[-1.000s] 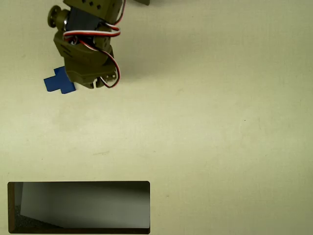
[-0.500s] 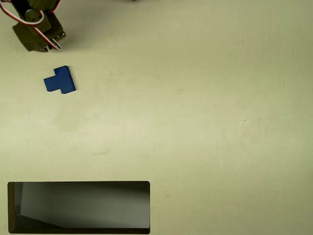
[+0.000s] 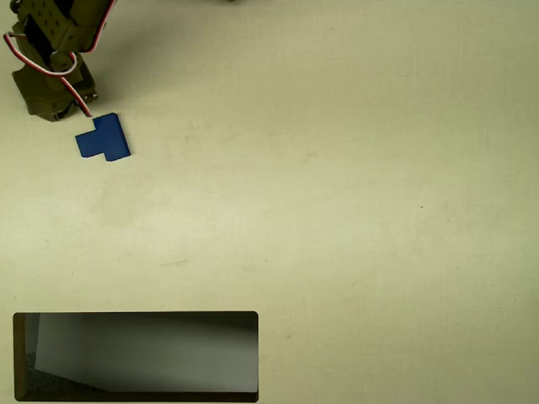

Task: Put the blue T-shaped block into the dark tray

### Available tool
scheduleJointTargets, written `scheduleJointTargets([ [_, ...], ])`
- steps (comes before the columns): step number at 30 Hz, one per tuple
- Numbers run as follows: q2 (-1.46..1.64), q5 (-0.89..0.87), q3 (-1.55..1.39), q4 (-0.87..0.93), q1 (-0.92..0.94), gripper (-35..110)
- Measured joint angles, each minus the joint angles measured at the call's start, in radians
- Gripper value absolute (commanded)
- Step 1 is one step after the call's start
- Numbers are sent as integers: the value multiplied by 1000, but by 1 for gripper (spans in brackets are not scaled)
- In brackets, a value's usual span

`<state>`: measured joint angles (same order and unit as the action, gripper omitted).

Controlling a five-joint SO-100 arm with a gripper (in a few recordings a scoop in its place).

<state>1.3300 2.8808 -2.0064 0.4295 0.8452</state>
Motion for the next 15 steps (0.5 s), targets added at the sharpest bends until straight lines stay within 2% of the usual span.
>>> scheduleJointTargets([
  [15,101,-245,-179,-95,-273,0],
])
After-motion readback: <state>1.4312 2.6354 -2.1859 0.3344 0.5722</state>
